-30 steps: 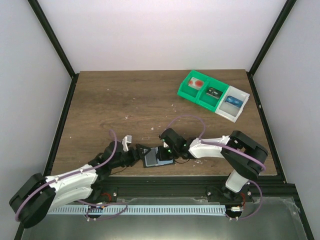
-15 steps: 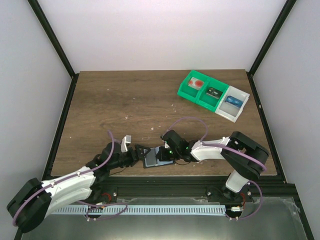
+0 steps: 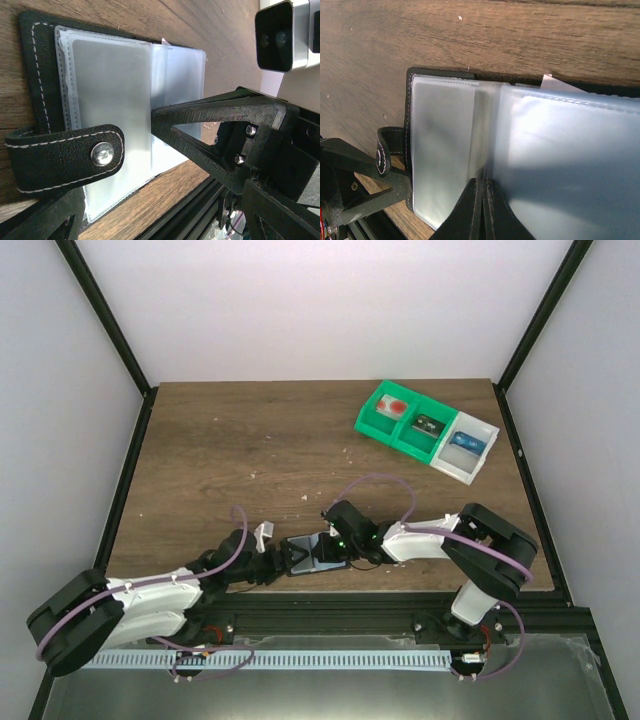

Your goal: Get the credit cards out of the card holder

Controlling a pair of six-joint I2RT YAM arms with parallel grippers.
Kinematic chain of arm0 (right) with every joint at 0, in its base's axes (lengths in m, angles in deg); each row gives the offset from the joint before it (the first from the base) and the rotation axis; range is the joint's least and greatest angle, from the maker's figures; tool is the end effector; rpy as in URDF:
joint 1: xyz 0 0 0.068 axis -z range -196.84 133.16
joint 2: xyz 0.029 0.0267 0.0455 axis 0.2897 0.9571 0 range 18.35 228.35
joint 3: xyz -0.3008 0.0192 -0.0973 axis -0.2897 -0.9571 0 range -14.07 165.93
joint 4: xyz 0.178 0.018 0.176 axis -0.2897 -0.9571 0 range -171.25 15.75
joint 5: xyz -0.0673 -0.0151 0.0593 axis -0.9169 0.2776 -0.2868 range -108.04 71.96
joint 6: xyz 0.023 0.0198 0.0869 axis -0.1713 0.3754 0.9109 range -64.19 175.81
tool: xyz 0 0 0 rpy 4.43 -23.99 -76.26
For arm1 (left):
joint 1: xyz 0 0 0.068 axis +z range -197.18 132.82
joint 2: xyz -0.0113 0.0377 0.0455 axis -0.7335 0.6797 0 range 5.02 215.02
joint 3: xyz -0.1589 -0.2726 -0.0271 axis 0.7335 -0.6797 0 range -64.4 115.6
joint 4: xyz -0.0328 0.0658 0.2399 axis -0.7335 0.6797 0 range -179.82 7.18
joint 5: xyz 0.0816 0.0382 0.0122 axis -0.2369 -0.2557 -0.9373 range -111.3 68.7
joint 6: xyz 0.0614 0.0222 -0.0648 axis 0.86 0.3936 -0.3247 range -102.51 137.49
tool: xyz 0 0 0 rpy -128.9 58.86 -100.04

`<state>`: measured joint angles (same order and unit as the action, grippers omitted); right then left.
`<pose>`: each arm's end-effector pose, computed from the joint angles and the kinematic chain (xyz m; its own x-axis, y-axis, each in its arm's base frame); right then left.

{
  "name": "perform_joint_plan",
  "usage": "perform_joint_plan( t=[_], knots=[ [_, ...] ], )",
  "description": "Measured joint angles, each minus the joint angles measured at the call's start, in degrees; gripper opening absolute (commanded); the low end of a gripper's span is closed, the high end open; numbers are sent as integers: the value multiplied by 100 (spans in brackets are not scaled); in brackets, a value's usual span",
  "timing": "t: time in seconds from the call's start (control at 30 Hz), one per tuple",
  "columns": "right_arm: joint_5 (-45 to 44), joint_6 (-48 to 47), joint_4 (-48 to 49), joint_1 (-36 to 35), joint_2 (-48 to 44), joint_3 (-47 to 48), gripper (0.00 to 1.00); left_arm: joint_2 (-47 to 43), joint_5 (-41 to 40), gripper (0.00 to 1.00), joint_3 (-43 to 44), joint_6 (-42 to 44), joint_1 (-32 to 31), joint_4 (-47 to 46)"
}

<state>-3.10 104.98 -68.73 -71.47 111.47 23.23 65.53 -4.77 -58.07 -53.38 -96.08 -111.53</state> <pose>0.1656 0.2702 0.1441 -0.9594 -0.0887 -0.2676 -0.2405 0.7526 0.6130 0.1023 -0.1528 0.1460 -0.9473 -0.2919 -0.1322 -0.0449 0.5294 -0.8472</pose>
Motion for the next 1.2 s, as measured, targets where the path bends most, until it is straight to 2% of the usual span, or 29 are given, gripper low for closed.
perform_joint_plan(
  t=[0.83,1.2],
  knots=[
    [17,46,223,0,-37,-144,0,249,-122,88,214,162,0,7],
    [15,90,232,0,-39,-149,0,-44,-59,89,310,223,-2,74]
  ],
)
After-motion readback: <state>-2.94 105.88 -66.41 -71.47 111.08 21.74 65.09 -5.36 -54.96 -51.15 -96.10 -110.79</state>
